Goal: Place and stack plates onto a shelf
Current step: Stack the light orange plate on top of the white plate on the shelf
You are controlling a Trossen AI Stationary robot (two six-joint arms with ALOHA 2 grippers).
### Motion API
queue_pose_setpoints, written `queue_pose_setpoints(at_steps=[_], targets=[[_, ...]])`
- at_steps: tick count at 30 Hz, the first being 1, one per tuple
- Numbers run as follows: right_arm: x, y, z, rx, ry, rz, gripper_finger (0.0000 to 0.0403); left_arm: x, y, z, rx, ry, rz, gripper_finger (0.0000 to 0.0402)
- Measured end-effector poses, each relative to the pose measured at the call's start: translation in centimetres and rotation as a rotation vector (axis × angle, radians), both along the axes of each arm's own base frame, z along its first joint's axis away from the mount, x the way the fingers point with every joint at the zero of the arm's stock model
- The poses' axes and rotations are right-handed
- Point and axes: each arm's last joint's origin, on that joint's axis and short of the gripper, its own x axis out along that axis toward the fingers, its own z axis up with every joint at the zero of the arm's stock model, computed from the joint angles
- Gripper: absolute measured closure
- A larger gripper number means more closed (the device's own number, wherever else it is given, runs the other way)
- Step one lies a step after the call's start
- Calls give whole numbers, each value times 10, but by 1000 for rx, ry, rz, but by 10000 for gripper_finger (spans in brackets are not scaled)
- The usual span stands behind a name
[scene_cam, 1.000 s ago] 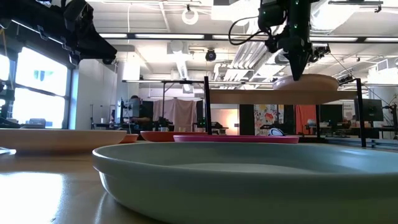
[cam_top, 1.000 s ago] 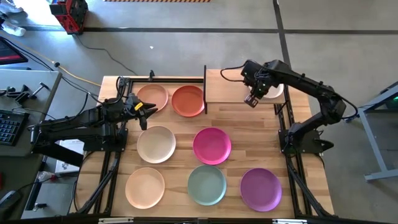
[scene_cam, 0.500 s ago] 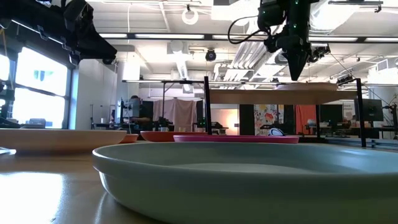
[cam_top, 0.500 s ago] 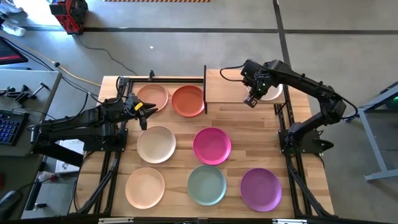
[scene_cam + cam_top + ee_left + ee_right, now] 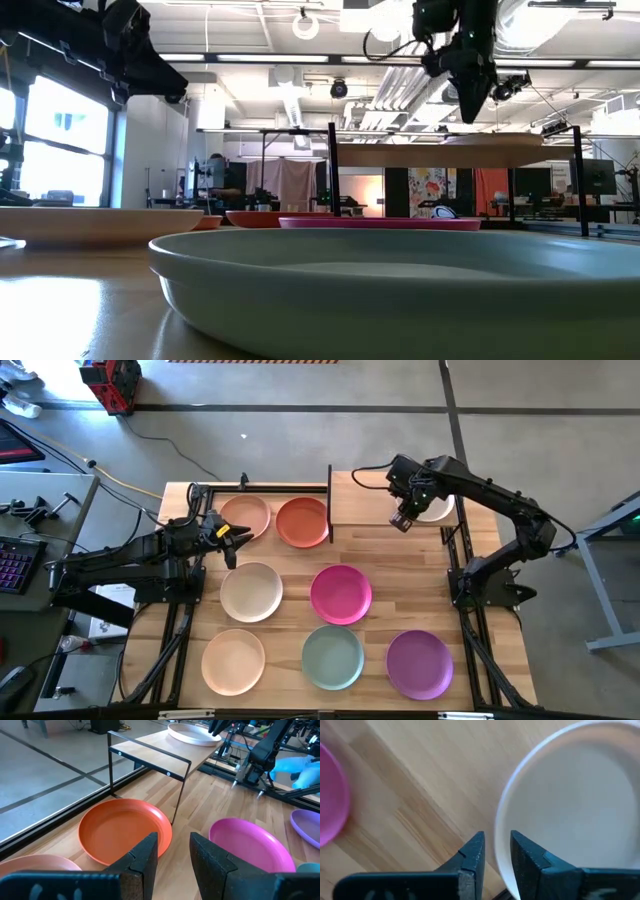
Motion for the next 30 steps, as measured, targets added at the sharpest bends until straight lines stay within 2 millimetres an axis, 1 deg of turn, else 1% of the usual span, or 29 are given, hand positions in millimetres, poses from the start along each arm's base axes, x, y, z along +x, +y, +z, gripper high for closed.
queue_pose_setpoints(at_steps=[3,10,12,16,21,26,30], targets=[[4,6,12,-15,-39,-6,336,-1,0,6,-1,1,0,300],[17,31,43,-45,-137,44,336,0,0,33,3,31,14,300],[21,40,48,-49,-162,66,336,2,2,40,22,67,34,300],[29,57,53,-54,-192,133,336,10,6,46,45,169,95,300],[39,74,55,-63,-239,208,336,22,19,41,14,323,163,300],[47,86,58,-77,-298,259,336,32,40,23,-60,474,236,300],[52,91,59,-87,-338,279,336,36,57,7,-164,560,260,300]])
